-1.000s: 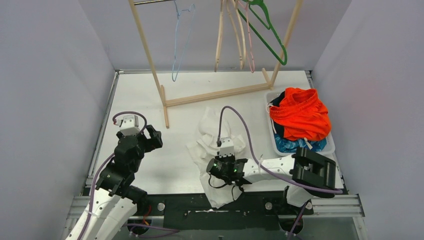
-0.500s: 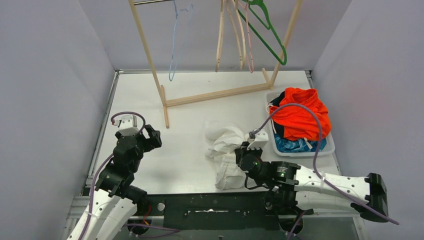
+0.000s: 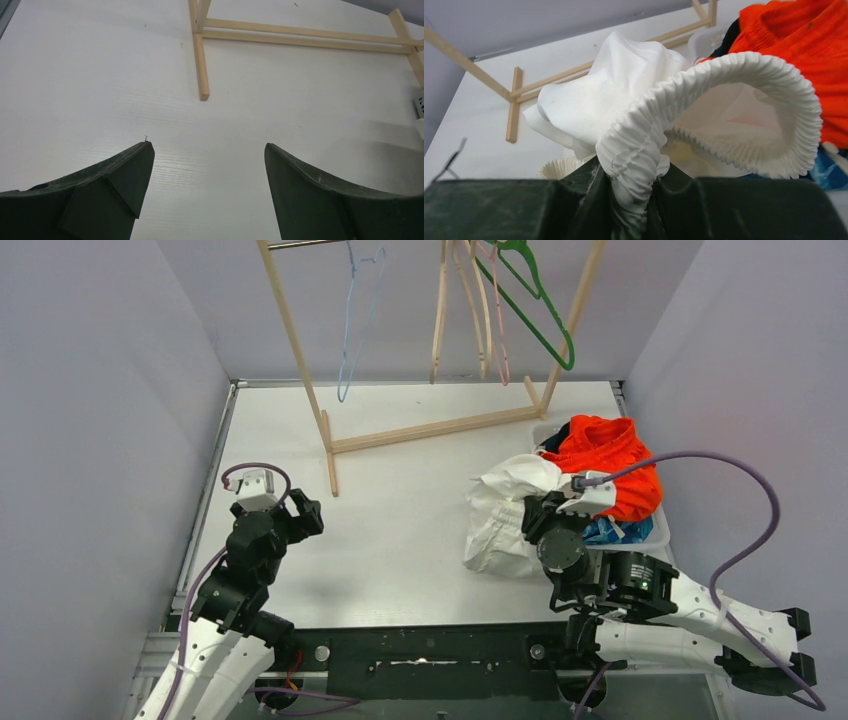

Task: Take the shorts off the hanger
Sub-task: Pick up the shorts at the center of the board, then place the shorts in the basket.

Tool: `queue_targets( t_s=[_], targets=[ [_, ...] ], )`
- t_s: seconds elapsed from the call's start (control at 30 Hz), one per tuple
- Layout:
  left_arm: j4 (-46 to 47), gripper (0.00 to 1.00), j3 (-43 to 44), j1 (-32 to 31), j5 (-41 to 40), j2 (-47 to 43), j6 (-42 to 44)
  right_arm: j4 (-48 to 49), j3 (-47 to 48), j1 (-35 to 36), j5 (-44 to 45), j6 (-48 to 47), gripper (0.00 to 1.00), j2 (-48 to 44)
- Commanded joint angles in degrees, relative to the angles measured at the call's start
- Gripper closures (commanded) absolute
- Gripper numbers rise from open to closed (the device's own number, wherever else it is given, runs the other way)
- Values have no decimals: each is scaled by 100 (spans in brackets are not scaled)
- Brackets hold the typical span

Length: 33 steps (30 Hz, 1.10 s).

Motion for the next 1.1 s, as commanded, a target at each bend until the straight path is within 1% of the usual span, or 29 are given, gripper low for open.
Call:
queue_targets(
  t_s=[0.0,0.03,0.07,0.1,0.13,0.17,0.2,0.23,0.27,0.33,0.43,0.47,0.53,0.63,0.77,0.83,0.9,1.07],
  targets=[
    [416,19,27,42,61,-13,104,-337,769,-11,1387,-633,100,46],
    [420,18,19,44,71,3,101,-114,848,-12,1464,-1029,100,76],
    [428,18,23,44,81,13,108,-23,956,-19,1624,-1213,100,123],
    [434,18,21,49,89,26,113,-170,1090,-20,1904,-1196,100,187],
    [430,18,19,50,99,40,117,-367,1266,-27,2194,-891,100,257],
    [424,18,25,60,103,52,118,-865,1498,-36,2387,-436,100,315],
    [428,18,27,69,116,68,118,-1252,1664,-49,2471,-189,100,359],
    [429,18,27,75,117,72,118,-1358,1751,-62,2474,-347,100,384],
    [430,18,27,79,115,81,118,-1221,1775,-76,2474,-685,100,391],
    [444,18,27,88,133,100,119,-1118,1773,-194,2441,-972,100,383],
    [467,18,19,113,196,136,135,-855,1724,-549,2144,-1359,100,341],
    [465,19,18,114,207,146,135,-628,1654,-698,1991,-1683,100,316],
    [471,19,26,123,230,174,144,-31,1423,-1129,1487,-2381,100,357],
    [436,19,40,123,232,192,144,139,1332,-2131,481,-2623,100,658],
    [427,18,36,131,224,197,143,414,1439,-4072,-1339,-2997,100,1043],
    [422,18,38,132,210,202,144,662,1455,-4893,-2271,-3145,100,1120],
    [421,18,36,132,218,210,142,703,1576,-5683,-3189,-3202,100,1275],
    [430,18,36,139,216,176,136,675,1824,-7622,-5342,-3204,100,2053]
  ],
)
